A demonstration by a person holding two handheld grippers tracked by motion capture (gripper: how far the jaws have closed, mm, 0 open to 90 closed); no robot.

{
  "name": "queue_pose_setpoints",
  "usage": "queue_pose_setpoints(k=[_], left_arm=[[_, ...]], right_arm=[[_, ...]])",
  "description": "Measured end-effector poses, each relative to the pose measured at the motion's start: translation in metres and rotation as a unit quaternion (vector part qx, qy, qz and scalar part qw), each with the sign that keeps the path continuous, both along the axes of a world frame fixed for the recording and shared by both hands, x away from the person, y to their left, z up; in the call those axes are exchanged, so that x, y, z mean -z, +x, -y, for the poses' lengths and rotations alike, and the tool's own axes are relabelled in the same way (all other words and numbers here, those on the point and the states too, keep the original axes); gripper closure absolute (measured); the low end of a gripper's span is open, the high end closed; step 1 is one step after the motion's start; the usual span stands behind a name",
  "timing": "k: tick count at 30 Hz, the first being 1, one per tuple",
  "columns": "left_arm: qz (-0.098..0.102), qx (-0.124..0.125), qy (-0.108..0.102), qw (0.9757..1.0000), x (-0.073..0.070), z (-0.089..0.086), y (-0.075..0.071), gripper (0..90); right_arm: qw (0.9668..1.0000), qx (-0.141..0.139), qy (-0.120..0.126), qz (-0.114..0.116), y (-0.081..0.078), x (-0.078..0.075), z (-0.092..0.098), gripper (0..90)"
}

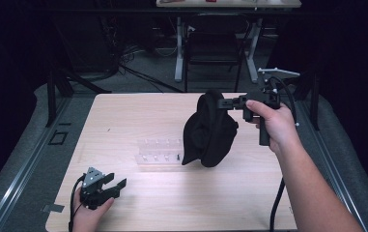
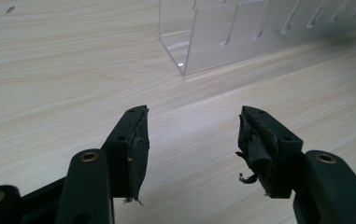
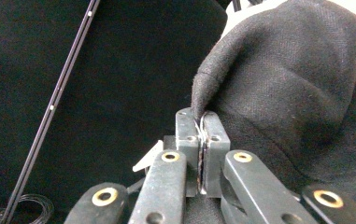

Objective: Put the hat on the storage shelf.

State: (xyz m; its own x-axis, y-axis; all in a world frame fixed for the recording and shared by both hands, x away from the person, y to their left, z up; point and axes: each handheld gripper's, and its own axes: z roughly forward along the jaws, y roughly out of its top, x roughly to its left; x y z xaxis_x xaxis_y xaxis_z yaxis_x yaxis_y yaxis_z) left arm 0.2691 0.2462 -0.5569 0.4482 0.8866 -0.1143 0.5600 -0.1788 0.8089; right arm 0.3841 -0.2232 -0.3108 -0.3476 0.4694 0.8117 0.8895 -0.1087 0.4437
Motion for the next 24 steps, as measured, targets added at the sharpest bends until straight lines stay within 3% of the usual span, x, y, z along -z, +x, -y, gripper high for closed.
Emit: queue_pose_setpoints(k=[16,24], left_arm=[[0.006,0.004,-0.003,1.0,-0.003,0.004,0.0,43.1],[0.007,0.009,-0.002,0.9999,-0.005,0.007,0.001,43.1]], right_arm=[[1.0,0.001,0.002,0.006,0.016,0.003,-0.017,88.6],[1.0,-0.003,-0.008,0.002,0.023,0.008,-0.021,88.6]])
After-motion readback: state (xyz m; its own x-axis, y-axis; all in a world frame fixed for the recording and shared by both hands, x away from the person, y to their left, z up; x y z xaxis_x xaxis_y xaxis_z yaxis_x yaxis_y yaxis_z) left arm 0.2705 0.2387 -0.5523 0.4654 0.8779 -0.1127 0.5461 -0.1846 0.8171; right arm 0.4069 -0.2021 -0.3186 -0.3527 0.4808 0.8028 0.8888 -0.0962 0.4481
